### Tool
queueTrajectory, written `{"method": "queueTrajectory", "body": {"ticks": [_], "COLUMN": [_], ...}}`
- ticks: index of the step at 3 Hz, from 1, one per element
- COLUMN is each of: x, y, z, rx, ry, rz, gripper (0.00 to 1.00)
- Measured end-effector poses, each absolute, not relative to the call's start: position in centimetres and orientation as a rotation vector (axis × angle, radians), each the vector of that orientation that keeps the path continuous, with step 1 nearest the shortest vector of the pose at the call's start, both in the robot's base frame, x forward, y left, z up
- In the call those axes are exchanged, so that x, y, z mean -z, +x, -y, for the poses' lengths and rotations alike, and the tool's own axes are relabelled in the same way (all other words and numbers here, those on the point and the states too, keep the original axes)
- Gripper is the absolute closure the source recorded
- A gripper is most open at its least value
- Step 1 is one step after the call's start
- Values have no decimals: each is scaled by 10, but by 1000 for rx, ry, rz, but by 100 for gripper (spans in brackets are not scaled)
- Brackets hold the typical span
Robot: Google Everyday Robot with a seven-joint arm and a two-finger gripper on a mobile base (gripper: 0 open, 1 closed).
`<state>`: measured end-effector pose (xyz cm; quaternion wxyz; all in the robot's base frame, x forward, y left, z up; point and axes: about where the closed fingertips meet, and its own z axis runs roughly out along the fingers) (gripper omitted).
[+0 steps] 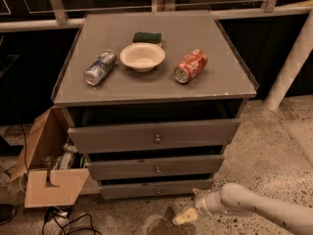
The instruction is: Open bottom drawer
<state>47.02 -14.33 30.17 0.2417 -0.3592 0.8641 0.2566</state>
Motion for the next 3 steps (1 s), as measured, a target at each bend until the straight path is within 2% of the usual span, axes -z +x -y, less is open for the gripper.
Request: {"method": "queueTrajectory", "body": {"ticks": [1, 2, 3], "x": [-293, -269, -266], "y": [476, 523, 522], "z": [140, 127, 126], "rx": [-715, -700, -695], "ry": [-929, -849, -849], "rz": [-2348, -2275, -2277], "gripper": [0, 0, 0]}}
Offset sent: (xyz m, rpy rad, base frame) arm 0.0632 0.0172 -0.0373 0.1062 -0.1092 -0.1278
